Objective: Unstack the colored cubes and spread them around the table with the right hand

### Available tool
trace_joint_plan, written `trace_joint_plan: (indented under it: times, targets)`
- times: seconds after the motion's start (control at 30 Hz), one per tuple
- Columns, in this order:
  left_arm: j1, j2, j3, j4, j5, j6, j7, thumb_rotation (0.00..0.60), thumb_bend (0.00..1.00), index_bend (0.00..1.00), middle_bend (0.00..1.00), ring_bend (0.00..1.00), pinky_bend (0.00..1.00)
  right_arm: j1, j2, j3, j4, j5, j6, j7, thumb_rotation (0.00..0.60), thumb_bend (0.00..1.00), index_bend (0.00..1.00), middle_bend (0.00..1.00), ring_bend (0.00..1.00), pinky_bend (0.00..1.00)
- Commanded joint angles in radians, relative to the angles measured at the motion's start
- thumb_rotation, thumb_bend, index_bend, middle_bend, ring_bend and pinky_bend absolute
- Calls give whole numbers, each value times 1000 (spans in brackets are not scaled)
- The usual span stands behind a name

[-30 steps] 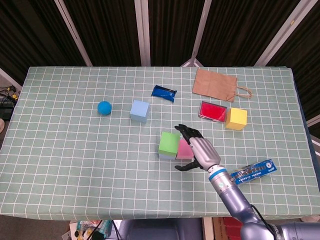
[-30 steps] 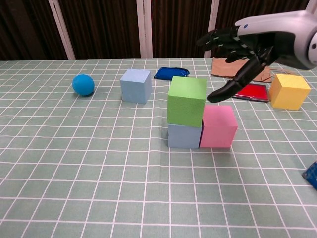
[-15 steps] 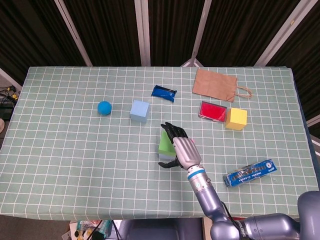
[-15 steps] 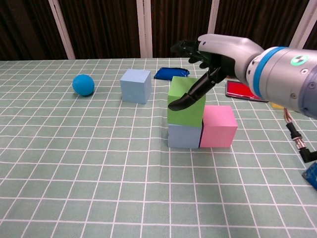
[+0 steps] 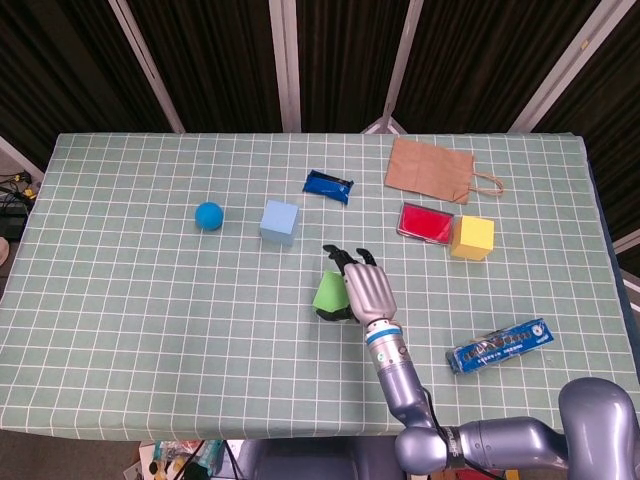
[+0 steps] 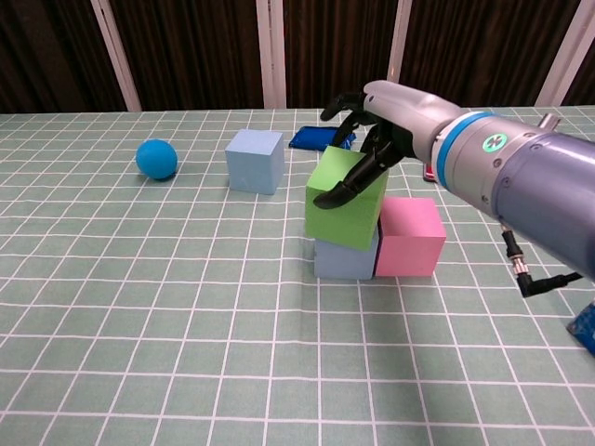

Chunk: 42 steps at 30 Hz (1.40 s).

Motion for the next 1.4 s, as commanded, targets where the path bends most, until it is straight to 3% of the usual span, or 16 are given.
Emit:
trace_joint_plan:
  times: [0.03,0.2,0.3,0.47,0.53,0.6,0.67,0.7,0.8,1.03,1.2,1.4]
  targets:
    - [1,2,-2,0,-3,1,-5,600,285,141,0,0,9,-3,-13,-7,18,-30,15,-7,600,296,291,352,701,257]
    - [2,5,-6,2,-15,-1,-16,600,285,142,0,0,10,-8,-44,21,92,-129,73,26,600,310,341,364,726,264]
    - [2,6,-6,2,-15,-2,-18,600,285,142,0,0,9,2,-72,74,202,-177,111,51,600,310,349,365,726,264]
    - [-1,1,-5,-4,-16,-5,1,600,285,143,0,0,9,18,-124,185,349,-162,116,133,600,310,361,364,705,222]
    - [-3,0,-2,-7,-12,-8,12,600,285,144,0,0,9,30,-143,207,420,-164,113,146,600,310,338,315,551,109]
    - [-3,-1,-1,-9,-9,-6,15,600,285,145,0,0,9,36,-150,205,484,-153,74,148,600,297,227,163,260,11]
    - [-1,-1,-3,-9,-11,0,13,600,285,145,0,0,9,30,-136,193,498,-117,0,136,600,240,124,50,82,0]
    - [0,-1,-5,-8,-13,2,11,600,285,145,0,0,9,24,-120,181,490,-95,-40,117,600,195,89,14,27,0]
    - [0,-1,-7,-6,-20,-1,5,600,285,145,0,0,9,10,-79,163,458,-56,-111,87,600,134,54,0,0,0]
    - [-3,2,-7,-5,-20,-9,1,600,285,145,0,0,9,-24,1,145,335,-18,-157,55,600,129,39,0,0,0]
    - [-5,3,-7,-4,-20,-12,-3,600,285,146,0,0,9,-85,123,114,132,-31,-163,53,600,128,32,0,7,0]
    - [-5,0,-2,-8,-10,-10,9,600,285,146,0,0,9,-188,308,39,-176,3,-180,69,600,129,24,0,25,0]
